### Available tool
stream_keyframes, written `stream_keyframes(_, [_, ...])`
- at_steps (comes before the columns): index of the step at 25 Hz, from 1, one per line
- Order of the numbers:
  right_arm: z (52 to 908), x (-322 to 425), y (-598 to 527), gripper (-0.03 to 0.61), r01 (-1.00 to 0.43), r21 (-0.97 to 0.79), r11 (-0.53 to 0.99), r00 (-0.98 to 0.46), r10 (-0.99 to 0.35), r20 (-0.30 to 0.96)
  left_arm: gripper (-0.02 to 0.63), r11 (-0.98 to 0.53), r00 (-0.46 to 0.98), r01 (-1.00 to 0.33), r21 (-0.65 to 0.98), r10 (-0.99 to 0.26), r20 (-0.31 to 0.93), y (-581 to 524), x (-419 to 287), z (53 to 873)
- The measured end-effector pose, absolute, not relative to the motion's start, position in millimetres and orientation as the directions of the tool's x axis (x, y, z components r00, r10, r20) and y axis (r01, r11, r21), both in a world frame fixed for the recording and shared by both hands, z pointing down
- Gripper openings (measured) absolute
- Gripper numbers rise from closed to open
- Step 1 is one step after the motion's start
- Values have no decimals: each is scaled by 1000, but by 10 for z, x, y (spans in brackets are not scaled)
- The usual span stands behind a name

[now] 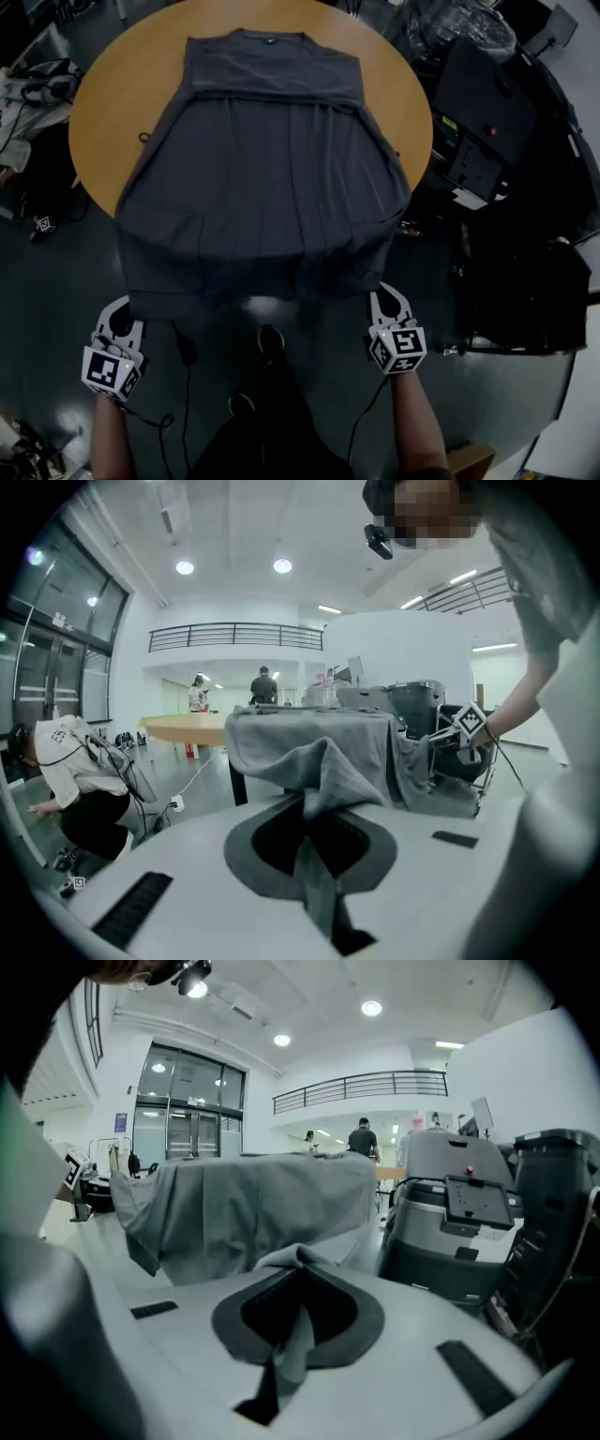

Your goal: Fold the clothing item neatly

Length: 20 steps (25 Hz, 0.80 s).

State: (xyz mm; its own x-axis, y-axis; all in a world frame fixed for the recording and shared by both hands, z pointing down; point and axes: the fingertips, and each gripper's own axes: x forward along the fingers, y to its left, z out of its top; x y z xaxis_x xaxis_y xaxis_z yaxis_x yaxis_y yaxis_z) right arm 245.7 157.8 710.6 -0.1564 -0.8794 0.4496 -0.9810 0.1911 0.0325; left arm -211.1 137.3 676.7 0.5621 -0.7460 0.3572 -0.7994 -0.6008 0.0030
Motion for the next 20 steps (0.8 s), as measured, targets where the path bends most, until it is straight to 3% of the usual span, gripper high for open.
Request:
stream_keyframes(10, [5527, 2278, 1595, -5, -965, 11, 262, -239, -896, 373, 14, -649, 635, -760, 24, -734, 240, 1283, -1724, 5115])
stream_keyframes(20, [4326, 2164, 387, -5, -896, 44, 441, -415, -869, 270, 14, -615, 612, -788, 35, -774, 161, 84, -1266, 4131])
